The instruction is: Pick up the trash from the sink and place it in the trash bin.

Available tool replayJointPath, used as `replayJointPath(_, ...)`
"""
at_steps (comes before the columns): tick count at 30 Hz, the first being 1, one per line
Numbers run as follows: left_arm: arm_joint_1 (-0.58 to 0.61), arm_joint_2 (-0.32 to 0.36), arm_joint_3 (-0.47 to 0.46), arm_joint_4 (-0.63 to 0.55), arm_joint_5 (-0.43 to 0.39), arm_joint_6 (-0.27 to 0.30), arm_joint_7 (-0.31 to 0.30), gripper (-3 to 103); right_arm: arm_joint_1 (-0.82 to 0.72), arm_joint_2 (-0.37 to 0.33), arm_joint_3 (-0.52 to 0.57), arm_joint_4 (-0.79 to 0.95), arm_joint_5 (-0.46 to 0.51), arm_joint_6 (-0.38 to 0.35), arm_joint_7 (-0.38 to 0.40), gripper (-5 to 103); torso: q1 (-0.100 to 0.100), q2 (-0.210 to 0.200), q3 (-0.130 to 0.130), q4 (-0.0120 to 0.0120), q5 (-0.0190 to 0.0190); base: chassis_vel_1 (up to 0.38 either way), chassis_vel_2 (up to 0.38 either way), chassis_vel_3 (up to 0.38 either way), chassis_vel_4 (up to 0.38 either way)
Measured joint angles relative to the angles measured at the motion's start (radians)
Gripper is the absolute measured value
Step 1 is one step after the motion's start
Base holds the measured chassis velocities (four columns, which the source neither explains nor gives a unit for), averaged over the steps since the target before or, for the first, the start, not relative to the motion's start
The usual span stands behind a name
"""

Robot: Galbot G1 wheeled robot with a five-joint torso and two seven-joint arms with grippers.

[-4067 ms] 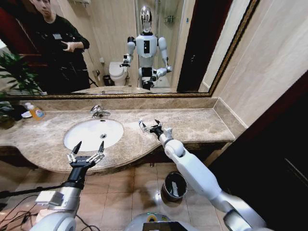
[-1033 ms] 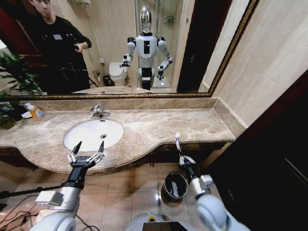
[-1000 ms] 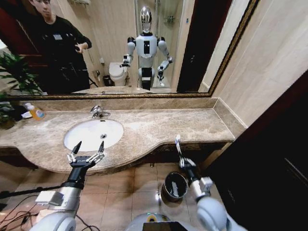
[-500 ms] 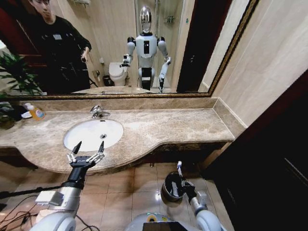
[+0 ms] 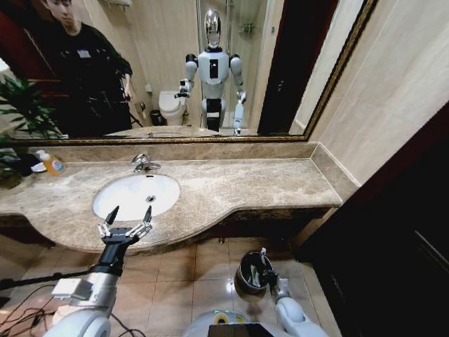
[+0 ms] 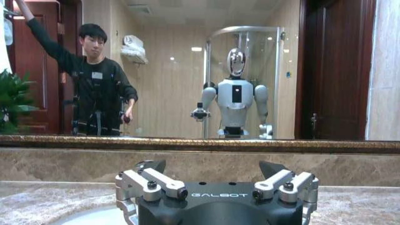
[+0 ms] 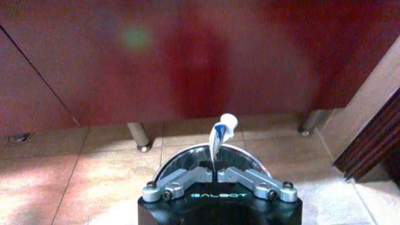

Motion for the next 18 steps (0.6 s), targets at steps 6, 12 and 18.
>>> replayJointPath(6,0.000,0.000,0.000,0.000,0.000,0.000,0.000,100,0.039,0.035,0.001,-0.084,-0.002,0.001,-0.015,0,0.000,0.000,0.000,0.0000,0.0001,0.000,0.000,0.000,0.000)
replayJointPath(12,0.000,0.000,0.000,0.000,0.000,0.000,0.000,100,0.040,0.037,0.004,-0.108,-0.004,-0.004,-0.026,7,0.000,0.000,0.000,0.0000,0.0000,0.000,0.000,0.000,0.000)
replayJointPath(18,0.000,0.000,0.000,0.000,0.000,0.000,0.000,100,0.036,0.056,0.020,-0.090,-0.022,-0.003,0.004,33,0.000,0.000,0.000,-0.0001,-0.0003,0.000,0.000,0.000,0.000)
